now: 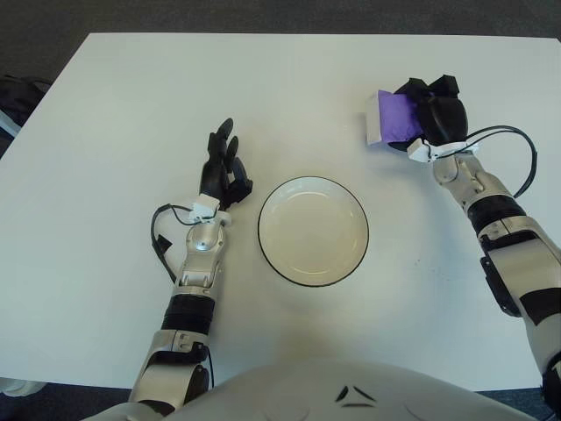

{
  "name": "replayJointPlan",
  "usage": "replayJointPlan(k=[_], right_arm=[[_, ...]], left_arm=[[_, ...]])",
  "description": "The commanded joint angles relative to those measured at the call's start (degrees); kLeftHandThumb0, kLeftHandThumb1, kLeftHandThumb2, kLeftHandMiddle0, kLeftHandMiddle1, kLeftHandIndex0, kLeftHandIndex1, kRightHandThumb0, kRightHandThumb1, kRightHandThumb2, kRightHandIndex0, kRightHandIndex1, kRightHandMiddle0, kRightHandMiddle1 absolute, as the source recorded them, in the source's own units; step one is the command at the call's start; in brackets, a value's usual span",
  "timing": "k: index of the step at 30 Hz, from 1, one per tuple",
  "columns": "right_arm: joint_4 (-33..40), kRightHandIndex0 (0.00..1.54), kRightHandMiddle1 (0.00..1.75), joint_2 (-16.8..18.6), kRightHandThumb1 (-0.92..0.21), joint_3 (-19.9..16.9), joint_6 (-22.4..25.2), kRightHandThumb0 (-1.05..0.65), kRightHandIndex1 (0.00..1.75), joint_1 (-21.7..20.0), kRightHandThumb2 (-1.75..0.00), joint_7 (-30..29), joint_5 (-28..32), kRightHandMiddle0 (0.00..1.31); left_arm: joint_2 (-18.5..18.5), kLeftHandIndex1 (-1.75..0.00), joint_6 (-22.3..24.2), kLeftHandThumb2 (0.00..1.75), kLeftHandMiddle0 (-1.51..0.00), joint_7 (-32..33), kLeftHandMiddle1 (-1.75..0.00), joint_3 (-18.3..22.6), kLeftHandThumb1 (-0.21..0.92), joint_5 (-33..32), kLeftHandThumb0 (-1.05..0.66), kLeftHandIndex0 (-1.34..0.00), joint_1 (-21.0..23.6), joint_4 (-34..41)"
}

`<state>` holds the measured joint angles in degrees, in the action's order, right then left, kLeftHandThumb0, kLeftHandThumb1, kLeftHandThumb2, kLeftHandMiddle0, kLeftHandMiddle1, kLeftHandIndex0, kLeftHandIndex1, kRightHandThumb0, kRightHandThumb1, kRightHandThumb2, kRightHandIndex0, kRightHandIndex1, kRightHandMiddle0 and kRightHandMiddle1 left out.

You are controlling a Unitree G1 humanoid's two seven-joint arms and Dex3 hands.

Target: Put the tissue paper into the plate.

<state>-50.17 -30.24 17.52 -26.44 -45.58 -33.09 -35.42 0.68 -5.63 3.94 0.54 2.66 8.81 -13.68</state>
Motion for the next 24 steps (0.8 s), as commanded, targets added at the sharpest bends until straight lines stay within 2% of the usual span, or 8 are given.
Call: replayJointPlan(k=[1, 10, 14, 20, 24], right_arm=[[6.7, 1.35, 1.75, -1.3, -0.21, -3.3, 2.2, -0.01, 1.75, 0.5, -1.43, 2.0, 2.1, 1.14], [16.2, 1.35, 1.75, -1.9, -0.24, -8.5, 6.6, -0.04, 1.75, -1.1, -1.37, 8.6, 4.3, 1.13], [24.4, 1.35, 1.75, -2.3, -0.25, -10.3, 9.9, -0.05, 1.75, -2.9, -1.36, 15.4, 5.9, 1.13], [32.8, 1.34, 1.75, -1.6, -0.26, -11.6, 14.2, -0.05, 1.75, -2.2, -1.34, 22.6, 7.2, 1.11], [47.8, 1.32, 1.75, 0.7, -0.28, -11.1, 20.0, -0.06, 1.75, 1.3, -1.31, 29.4, 7.5, 1.08]], left_arm=[[-0.1, -0.52, 4.3, 1.0, -0.33, -0.8, -0.01, 0.1, 0.92, -0.3, -0.79, 0.0, -4.2, -5.4], [0.3, -0.52, 3.4, 1.0, -0.33, -1.0, -0.01, 0.2, 0.92, -0.5, -0.79, 0.0, -4.3, -5.9], [0.4, -0.52, 2.8, 1.0, -0.33, -1.1, -0.01, 0.2, 0.92, -0.5, -0.79, 0.0, -4.4, -6.1], [0.4, -0.51, 2.4, 1.0, -0.33, -1.0, -0.01, 0.2, 0.92, -0.4, -0.79, 0.0, -4.4, -6.2], [0.4, -0.5, 3.0, 1.0, -0.33, -0.7, -0.01, 0.2, 0.92, -0.2, -0.79, 0.0, -4.3, -5.9]])
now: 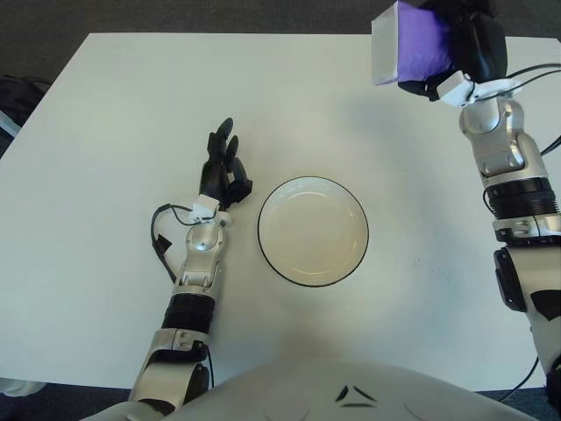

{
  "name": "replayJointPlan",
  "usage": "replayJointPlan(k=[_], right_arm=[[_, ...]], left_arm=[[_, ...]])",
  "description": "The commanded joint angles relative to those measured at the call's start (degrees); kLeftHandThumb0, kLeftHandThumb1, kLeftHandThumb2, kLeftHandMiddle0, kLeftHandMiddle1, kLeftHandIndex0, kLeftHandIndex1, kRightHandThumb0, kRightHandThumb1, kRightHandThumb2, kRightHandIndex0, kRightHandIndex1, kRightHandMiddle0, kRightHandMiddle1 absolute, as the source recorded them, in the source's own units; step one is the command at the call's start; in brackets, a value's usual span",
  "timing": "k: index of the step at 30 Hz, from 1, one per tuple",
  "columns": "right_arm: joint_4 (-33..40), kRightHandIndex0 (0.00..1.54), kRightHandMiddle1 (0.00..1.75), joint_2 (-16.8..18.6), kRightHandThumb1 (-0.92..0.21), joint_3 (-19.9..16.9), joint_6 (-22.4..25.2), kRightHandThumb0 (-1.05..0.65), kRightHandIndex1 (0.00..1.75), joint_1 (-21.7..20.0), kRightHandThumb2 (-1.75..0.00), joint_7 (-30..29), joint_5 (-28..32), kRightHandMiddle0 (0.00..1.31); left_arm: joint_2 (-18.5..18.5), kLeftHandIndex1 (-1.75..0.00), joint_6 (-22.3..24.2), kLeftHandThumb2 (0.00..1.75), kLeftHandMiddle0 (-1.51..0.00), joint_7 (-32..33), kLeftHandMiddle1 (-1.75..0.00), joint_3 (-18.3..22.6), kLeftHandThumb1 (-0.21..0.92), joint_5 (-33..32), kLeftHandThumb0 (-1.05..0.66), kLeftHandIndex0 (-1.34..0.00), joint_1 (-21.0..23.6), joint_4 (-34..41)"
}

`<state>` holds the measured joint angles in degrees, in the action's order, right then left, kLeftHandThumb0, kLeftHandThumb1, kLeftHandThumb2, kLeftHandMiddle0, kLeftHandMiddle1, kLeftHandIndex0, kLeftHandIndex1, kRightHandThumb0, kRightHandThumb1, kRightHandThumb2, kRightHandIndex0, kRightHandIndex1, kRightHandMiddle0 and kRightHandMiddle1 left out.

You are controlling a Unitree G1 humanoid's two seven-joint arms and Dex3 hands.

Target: Put the tissue paper into the plate.

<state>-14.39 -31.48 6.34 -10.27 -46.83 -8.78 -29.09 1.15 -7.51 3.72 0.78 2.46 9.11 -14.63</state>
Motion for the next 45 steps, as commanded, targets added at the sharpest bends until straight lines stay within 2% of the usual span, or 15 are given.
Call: replayJointPlan(k=[1, 6, 8, 12, 16, 20, 23, 26, 33, 39, 45], right_arm=[[14.0, 1.32, 1.75, 2.3, -0.28, 0.2, 4.8, -0.06, 1.75, 3.1, -1.3, 5.9, 1.2, 1.07], [24.1, 1.3, 1.75, 3.7, -0.29, 0.7, 8.1, -0.07, 1.75, 7.2, -1.28, 11.4, 3.0, 1.04], [24.5, 1.28, 1.75, 3.8, -0.29, 0.8, 8.4, -0.06, 1.75, 6.8, -1.27, 13.4, 3.6, 1.03], [24.0, 1.25, 1.75, 4.4, -0.27, 2.1, 5.3, -0.04, 1.75, 6.7, -1.32, 14.5, 2.7, 1.03], [30.4, 1.24, 1.75, 4.6, -0.24, 2.6, 1.5, -0.03, 1.75, 14.1, -1.37, 14.4, 2.2, 1.04], [33.5, 1.25, 1.75, 6.9, -0.2, 4.8, 1.5, -0.01, 1.75, 18.7, -1.44, 18.9, 8.1, 1.07], [35.0, 1.24, 1.75, 5.3, -0.17, 4.5, 2.9, 0.01, 1.75, 17.7, -1.48, 26.5, 14.9, 1.08], [36.0, 1.22, 1.75, 3.8, -0.15, 4.2, 3.4, 0.02, 1.75, 17.6, -1.51, 31.6, 18.0, 1.08], [35.6, 1.18, 1.75, 0.4, -0.14, 5.6, -1.3, 0.04, 1.75, 16.9, -1.51, 43.6, 25.8, 1.06], [37.3, 1.16, 1.75, -0.2, -0.17, 6.6, -0.9, 0.05, 1.75, 17.3, -1.46, 48.0, 27.2, 1.03], [40.0, 1.12, 1.75, -0.5, -0.22, 6.2, -1.0, 0.03, 1.75, 19.3, -1.37, 48.1, 24.5, 0.97]], left_arm=[[-0.1, -0.5, 4.9, 1.01, -0.33, -0.5, 0.0, -0.1, 0.92, 0.0, -0.79, 0.0, -4.6, -5.0], [-0.1, -0.51, 4.5, 1.01, -0.33, -1.0, -0.01, 0.0, 0.92, -0.4, -0.78, 0.0, -4.5, -5.3], [-0.1, -0.51, 4.1, 1.0, -0.33, -1.1, -0.01, 0.0, 0.92, -0.5, -0.78, 0.0, -4.5, -5.6], [0.1, -0.52, 3.6, 1.0, -0.33, -1.4, -0.01, -0.1, 0.92, -0.5, -0.78, 0.0, -4.4, -6.1], [0.1, -0.52, 3.2, 1.0, -0.33, -1.6, -0.01, -0.1, 0.92, -0.5, -0.78, 0.0, -4.3, -6.5], [0.2, -0.54, 2.9, 1.0, -0.34, -1.6, -0.01, -0.1, 0.92, -0.4, -0.78, 0.0, -4.4, -6.7], [0.2, -0.54, 2.2, 1.0, -0.34, -1.4, -0.01, -0.1, 0.92, -0.1, -0.79, 0.0, -4.3, -7.1], [0.2, -0.53, 1.9, 1.0, -0.34, -1.3, -0.01, -0.2, 0.92, 0.0, -0.79, 0.0, -4.3, -7.4], [0.1, -0.49, 2.2, 1.0, -0.34, -1.1, -0.01, 0.5, 0.92, -0.5, -0.8, 0.0, -3.0, -10.2], [0.0, -0.47, 1.0, 0.98, -0.32, -2.0, 0.0, 1.2, 0.92, -1.6, -0.8, 0.0, -2.1, -13.1], [0.0, -0.44, 0.5, 0.95, -0.32, -3.2, 0.0, 1.8, 0.92, -2.9, -0.8, 0.0, -1.6, -14.4]])
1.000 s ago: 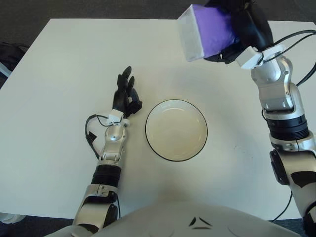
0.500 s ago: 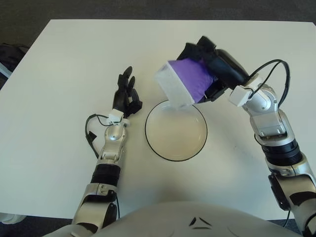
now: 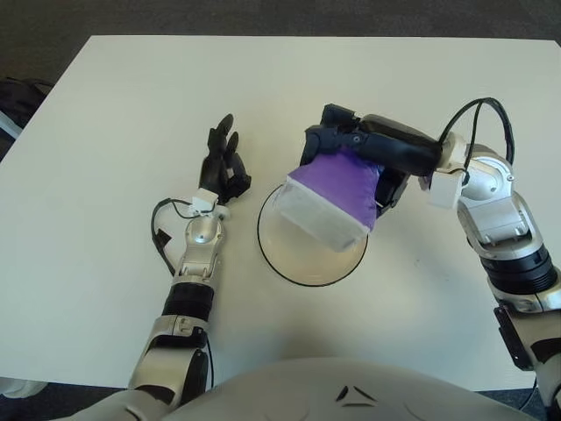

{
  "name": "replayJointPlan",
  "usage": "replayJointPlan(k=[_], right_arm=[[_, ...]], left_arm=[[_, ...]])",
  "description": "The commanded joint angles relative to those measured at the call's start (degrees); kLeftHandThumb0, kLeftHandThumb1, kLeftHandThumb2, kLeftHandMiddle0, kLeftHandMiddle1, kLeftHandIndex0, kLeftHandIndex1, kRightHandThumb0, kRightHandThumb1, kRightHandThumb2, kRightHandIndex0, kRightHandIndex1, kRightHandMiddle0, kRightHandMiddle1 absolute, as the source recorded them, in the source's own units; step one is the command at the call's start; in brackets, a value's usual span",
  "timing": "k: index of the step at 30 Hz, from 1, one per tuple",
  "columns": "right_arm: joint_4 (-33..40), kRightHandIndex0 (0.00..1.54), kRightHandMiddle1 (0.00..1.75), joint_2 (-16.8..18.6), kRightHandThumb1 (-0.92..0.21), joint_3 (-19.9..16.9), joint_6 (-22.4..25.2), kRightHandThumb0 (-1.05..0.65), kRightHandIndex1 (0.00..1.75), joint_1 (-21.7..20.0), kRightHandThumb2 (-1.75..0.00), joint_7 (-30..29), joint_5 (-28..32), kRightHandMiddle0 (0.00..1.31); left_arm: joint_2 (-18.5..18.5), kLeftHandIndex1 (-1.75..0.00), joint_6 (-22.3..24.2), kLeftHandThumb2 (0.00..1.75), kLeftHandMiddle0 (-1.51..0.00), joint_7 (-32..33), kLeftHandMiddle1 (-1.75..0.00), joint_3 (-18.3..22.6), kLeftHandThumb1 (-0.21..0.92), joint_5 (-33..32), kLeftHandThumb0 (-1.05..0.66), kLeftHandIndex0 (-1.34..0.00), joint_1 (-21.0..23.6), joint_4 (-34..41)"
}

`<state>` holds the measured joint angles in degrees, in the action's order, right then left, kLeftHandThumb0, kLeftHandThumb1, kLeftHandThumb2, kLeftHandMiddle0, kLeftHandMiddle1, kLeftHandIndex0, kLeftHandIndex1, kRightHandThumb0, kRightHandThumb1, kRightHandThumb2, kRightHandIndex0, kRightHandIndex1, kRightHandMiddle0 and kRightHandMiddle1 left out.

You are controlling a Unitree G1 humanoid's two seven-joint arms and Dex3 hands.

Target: Put the tissue paper into the plate.

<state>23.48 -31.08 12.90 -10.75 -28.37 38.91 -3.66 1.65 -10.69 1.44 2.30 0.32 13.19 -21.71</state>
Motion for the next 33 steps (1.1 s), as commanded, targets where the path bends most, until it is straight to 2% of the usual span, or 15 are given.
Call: replayJointPlan(k=[1, 13, 24, 29, 30, 31, 32, 33], right_arm=[[2.5, 1.12, 1.75, -1.1, -0.22, -0.4, -0.4, 0.02, 1.75, 1.0, -1.36, 0.4, -1.5, 0.96], [3.9, 1.16, 1.75, -1.4, -0.29, -0.1, -0.8, -0.04, 1.75, 2.2, -1.26, -0.4, -5.5, 0.93], [3.9, 1.15, 1.75, -1.3, -0.31, -0.1, -0.8, -0.06, 1.75, 2.1, -1.23, 0.2, -5.9, 0.92], [3.7, 1.12, 1.75, 0.2, -0.32, 0.1, -3.2, -0.06, 1.75, 3.3, -1.23, -2.7, -8.9, 0.88], [3.6, 0.94, 1.67, 0.7, -0.31, 0.1, -3.9, -0.04, 1.75, 3.6, -1.25, -3.7, -9.6, 0.76], [3.5, 0.87, 1.64, 1.0, -0.31, 0.0, -4.5, -0.03, 1.75, 3.7, -1.26, -4.4, -10.3, 0.72], [3.3, 0.68, 1.68, 1.2, -0.39, 0.0, -4.9, -0.02, 1.73, 3.8, -1.17, -4.8, -10.7, 0.59], [3.4, 0.55, 1.7, 0.5, -0.46, 0.2, -5.5, -0.02, 1.71, 3.8, -1.11, -4.6, -12.0, 0.5]], left_arm=[[-0.4, -0.44, 3.7, 0.95, -0.32, -1.0, 0.0, 0.4, 0.92, -0.8, -0.8, 0.0, -5.6, -7.5], [-0.2, -0.43, 2.6, 0.93, -0.31, -1.9, 0.0, 0.6, 0.92, -1.3, -0.82, 0.0, -5.3, -8.6], [0.0, -0.4, 1.3, 0.94, -0.29, -2.3, 0.0, 0.7, 0.92, -1.4, -0.82, 0.0, -5.1, -9.5], [0.0, -0.4, 0.7, 0.94, -0.3, -2.6, 0.0, 0.8, 0.92, -1.7, -0.82, 0.0, -5.0, -9.8], [0.0, -0.4, 0.6, 0.95, -0.3, -2.6, -0.01, 0.8, 0.92, -1.8, -0.82, 0.0, -5.0, -9.9], [0.0, -0.4, 0.5, 0.95, -0.3, -2.6, -0.01, 0.8, 0.92, -1.8, -0.82, 0.0, -4.9, -10.0], [0.1, -0.41, 0.5, 0.95, -0.31, -2.6, -0.01, 0.8, 0.92, -1.8, -0.82, 0.0, -4.9, -10.1], [0.2, -0.41, 0.3, 0.95, -0.31, -2.2, -0.01, 0.6, 0.92, -1.3, -0.82, 0.0, -4.9, -10.1]])
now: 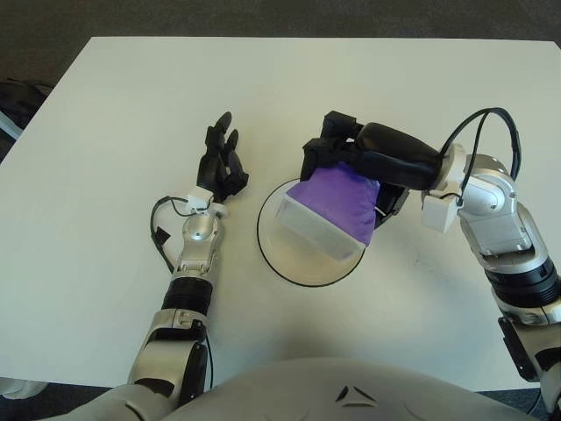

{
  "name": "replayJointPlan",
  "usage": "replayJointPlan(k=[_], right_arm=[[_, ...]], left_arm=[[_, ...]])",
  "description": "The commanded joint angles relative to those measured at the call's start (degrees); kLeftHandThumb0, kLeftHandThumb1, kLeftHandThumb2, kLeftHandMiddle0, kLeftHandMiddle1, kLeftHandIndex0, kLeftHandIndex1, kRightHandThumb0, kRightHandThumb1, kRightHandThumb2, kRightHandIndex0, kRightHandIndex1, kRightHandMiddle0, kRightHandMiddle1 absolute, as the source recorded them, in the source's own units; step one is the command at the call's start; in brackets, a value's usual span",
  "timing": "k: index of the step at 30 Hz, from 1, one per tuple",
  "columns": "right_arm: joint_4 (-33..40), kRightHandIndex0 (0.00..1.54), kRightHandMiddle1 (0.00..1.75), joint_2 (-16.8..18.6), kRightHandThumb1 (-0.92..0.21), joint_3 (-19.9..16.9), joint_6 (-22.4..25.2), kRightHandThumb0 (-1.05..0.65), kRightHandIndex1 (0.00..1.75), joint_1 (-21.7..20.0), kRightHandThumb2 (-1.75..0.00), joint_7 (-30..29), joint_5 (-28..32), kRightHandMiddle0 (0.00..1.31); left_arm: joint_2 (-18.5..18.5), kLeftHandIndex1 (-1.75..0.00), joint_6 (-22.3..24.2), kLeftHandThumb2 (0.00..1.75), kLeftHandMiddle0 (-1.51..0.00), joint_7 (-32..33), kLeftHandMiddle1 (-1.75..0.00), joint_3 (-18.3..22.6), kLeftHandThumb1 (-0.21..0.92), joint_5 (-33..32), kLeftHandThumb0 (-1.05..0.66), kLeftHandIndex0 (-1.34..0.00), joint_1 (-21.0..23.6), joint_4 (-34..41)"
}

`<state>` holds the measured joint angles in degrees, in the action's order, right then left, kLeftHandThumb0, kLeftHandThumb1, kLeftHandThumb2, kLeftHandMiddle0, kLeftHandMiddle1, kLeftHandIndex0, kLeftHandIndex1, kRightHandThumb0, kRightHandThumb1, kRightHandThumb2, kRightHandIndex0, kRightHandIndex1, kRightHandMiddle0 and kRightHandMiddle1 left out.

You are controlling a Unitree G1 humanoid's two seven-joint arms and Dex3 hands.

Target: Put the tissue paper into the plate.

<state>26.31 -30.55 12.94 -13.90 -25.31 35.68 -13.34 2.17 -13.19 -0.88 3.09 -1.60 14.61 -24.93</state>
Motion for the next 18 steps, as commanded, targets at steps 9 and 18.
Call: replayJointPlan(k=[9, 18], right_arm=[[-0.7, 0.02, 0.12, -3.8, -0.9, -0.4, -9.2, -1.0, 0.07, -0.1, -0.6, -1.9, -9.7, 0.02], [-4.0, 0.0, 0.0, -3.1, -0.92, -1.2, -13.1, -1.05, 0.0, -0.2, -0.56, -5.0, -11.3, 0.0]], left_arm=[[1.0, -0.47, -3.8, 0.98, -0.33, 4.5, -0.02, -2.1, 0.92, 5.6, -0.84, 0.0, -6.4, -8.7], [0.4, -0.51, -4.4, 0.98, -0.36, 1.8, -0.04, -0.7, 0.92, 1.8, -0.8, 0.0, -5.4, -10.9]])
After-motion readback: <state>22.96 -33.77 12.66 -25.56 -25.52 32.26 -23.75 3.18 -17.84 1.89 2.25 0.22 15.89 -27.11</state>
